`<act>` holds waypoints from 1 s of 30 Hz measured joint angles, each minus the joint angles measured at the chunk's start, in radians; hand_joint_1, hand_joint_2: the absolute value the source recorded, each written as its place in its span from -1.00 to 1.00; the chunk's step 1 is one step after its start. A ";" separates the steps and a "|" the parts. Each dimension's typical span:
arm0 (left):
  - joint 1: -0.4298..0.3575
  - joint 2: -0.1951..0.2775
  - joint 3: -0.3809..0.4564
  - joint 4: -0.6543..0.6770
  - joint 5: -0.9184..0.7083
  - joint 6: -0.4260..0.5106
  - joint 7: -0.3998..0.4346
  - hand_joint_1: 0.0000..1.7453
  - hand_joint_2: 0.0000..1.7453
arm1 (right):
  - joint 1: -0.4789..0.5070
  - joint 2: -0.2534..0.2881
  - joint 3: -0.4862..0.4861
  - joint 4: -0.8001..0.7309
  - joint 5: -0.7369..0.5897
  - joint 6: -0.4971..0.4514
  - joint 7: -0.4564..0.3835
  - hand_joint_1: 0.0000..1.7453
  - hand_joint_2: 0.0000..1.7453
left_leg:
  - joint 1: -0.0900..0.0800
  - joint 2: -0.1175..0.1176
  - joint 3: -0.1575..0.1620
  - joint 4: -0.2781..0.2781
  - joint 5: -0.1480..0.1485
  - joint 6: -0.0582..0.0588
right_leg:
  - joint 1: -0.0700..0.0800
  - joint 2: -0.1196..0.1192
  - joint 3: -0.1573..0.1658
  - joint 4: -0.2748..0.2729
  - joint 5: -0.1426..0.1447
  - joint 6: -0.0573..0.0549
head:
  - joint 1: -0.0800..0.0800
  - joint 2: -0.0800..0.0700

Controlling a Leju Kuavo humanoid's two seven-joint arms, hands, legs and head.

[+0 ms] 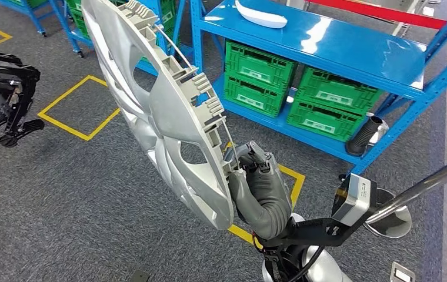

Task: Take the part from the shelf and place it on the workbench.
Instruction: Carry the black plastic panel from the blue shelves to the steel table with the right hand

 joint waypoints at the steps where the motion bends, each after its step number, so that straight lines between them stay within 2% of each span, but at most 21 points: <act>1: 0.000 0.000 0.000 0.000 0.000 0.000 0.000 -1.00 1.00 | 0.001 -0.001 0.000 0.000 0.000 0.000 0.000 1.00 1.00 | -0.001 -0.012 -0.001 0.001 0.001 0.001 | 0.000 0.004 -0.025 0.054 -0.016 0.000 | 0.001 0.000; 2: 0.000 0.000 0.000 0.000 0.000 0.000 0.001 -1.00 1.00 | 0.002 -0.002 0.000 0.000 0.000 0.000 0.000 1.00 1.00 | -0.002 -0.024 -0.001 0.002 0.001 0.001 | 0.000 0.006 -0.035 0.076 -0.013 -0.001 | 0.001 0.000; 3: 0.000 0.000 0.000 0.000 0.000 0.000 0.001 -1.00 1.00 | 0.003 -0.003 0.000 0.000 0.000 0.000 0.000 1.00 1.00 | -0.002 -0.037 -0.001 0.003 0.001 0.001 | 0.000 0.008 -0.027 0.057 0.011 -0.003 | 0.001 0.000; 4: 0.000 0.000 0.000 0.000 0.000 0.000 0.001 -1.00 1.00 | 0.003 -0.003 0.000 0.000 0.000 0.000 0.000 1.00 1.00 | -0.002 -0.051 -0.001 0.006 0.000 0.000 | 0.000 0.017 -0.003 0.004 0.049 -0.005 | 0.001 0.000; 6: -0.001 0.000 0.000 0.000 0.000 0.000 0.001 -1.00 1.00 | 0.003 -0.003 0.000 0.000 0.000 0.000 0.000 1.00 1.00 | -0.001 -0.077 -0.005 0.012 0.000 -0.005 | -0.003 0.063 0.054 -0.122 0.109 -0.012 | 0.001 0.000; 8: -0.002 -0.001 0.000 -0.001 0.000 0.000 0.001 -1.00 1.00 | 0.003 -0.003 0.000 0.000 0.000 0.000 0.000 1.00 1.00 | 0.003 -0.100 -0.017 0.017 0.004 -0.017 | -0.003 0.093 0.078 -0.182 0.120 -0.016 | 0.001 0.000; 10: 0.001 0.000 0.000 -0.001 0.000 0.000 0.001 -1.00 1.00 | 0.003 -0.004 0.000 0.000 0.000 0.000 0.000 1.00 1.00 | 0.007 -0.119 -0.028 0.016 0.011 -0.031 | -0.002 0.075 0.078 -0.192 0.120 -0.021 | 0.001 0.000; 11: 0.004 0.000 0.000 -0.001 0.000 0.001 0.002 -1.00 1.00 | 0.003 -0.004 0.000 0.000 0.000 0.000 0.000 1.00 1.00 | 0.006 -0.111 -0.032 0.019 0.008 -0.037 | -0.003 0.063 0.079 -0.196 0.122 -0.026 | 0.000 0.000; 12: 0.005 0.001 0.000 -0.001 0.000 0.001 0.002 -1.00 1.00 | 0.003 -0.004 0.000 0.000 0.000 0.000 0.000 1.00 1.00 | 0.005 -0.090 -0.039 0.034 -0.004 -0.043 | -0.005 0.049 0.082 -0.201 0.124 -0.031 | -0.004 0.000; 14: 0.004 0.000 0.000 -0.002 0.000 0.002 0.002 -1.00 1.00 | 0.003 -0.004 -0.001 0.000 0.000 0.000 0.000 1.00 1.00 | 0.003 -0.030 -0.082 0.125 -0.057 -0.054 | -0.007 0.018 0.086 -0.206 0.126 -0.040 | -0.013 0.000; 15: 0.003 0.000 0.000 -0.002 0.000 0.002 0.002 -1.00 1.00 | 0.003 -0.004 -0.001 0.000 0.000 0.000 0.000 1.00 1.00 | 0.005 -0.013 -0.112 0.192 -0.088 -0.058 | -0.006 0.002 0.086 -0.206 0.125 -0.043 | -0.017 0.000; 16: 0.002 0.000 0.000 -0.002 0.000 0.002 0.002 -1.00 1.00 | 0.003 -0.004 -0.001 0.000 0.000 0.000 0.000 1.00 1.00 | 0.007 -0.006 -0.139 0.250 -0.109 -0.062 | -0.006 -0.013 0.086 -0.205 0.124 -0.044 | -0.017 0.000; 17: 0.003 0.000 0.000 -0.002 0.000 0.002 0.002 -1.00 1.00 | 0.003 -0.004 0.000 0.000 0.000 0.000 0.000 1.00 1.00 | 0.009 -0.004 -0.152 0.281 -0.112 -0.064 | -0.006 -0.028 0.086 -0.205 0.123 -0.043 | -0.017 0.000; 18: 0.004 0.001 0.000 -0.002 0.000 0.002 0.003 -1.00 1.00 | 0.003 -0.004 0.000 0.000 0.000 0.000 0.000 1.00 1.00 | 0.010 -0.002 -0.146 0.273 -0.097 -0.065 | -0.006 -0.042 0.087 -0.205 0.121 -0.042 | -0.017 0.000; 20: 0.004 0.001 0.000 -0.002 0.000 0.001 0.003 -1.00 1.00 | 0.003 -0.004 0.000 0.000 0.000 0.000 0.001 1.00 1.00 | 0.010 0.019 -0.082 0.157 -0.034 -0.062 | -0.006 -0.067 0.092 -0.204 0.117 -0.037 | -0.017 0.000; 22: 0.001 0.001 0.000 -0.003 0.000 0.001 0.003 -1.00 1.00 | 0.003 -0.004 0.000 0.000 0.000 0.000 0.001 1.00 1.00 | 0.001 0.059 -0.023 0.045 0.000 -0.051 | 0.000 -0.087 0.097 -0.202 0.111 -0.027 | -0.018 0.000; 23: 0.000 0.001 0.000 -0.003 0.000 0.001 0.003 -1.00 1.00 | 0.003 -0.004 0.000 0.000 0.000 0.000 0.001 1.00 1.00 | -0.004 0.069 -0.013 0.021 0.002 -0.043 | 0.003 -0.096 0.098 -0.201 0.108 -0.021 | -0.017 0.000; 24: 0.001 0.001 0.000 -0.004 0.000 0.001 0.004 -1.00 1.00 | 0.003 -0.004 -0.001 0.000 0.000 0.000 0.001 1.00 1.00 | -0.008 0.067 -0.014 0.018 -0.001 -0.035 | 0.005 -0.106 0.100 -0.201 0.107 -0.016 | -0.016 0.000; 26: 0.004 0.002 0.000 -0.004 0.001 0.002 0.007 -1.00 1.00 | 0.002 -0.004 -0.001 0.000 0.000 0.000 0.001 1.00 1.00 | -0.006 0.045 -0.016 0.015 0.001 -0.022 | 0.002 -0.116 0.105 -0.202 0.101 -0.005 | -0.014 0.000; 28: 0.004 0.002 0.000 -0.004 0.002 0.002 0.009 -1.00 1.00 | 0.001 -0.004 -0.001 0.000 0.000 0.000 0.002 1.00 1.00 | -0.001 0.025 -0.016 0.010 0.006 -0.011 | -0.002 -0.074 0.089 -0.159 0.066 0.003 | -0.011 0.000; 30: 0.001 0.001 0.000 -0.004 0.004 0.001 0.010 -1.00 1.00 | 0.002 -0.004 -0.001 0.000 0.000 0.000 0.002 1.00 1.00 | 0.000 0.003 -0.017 0.009 0.008 -0.004 | -0.003 -0.014 0.030 -0.034 0.003 0.003 | -0.004 0.000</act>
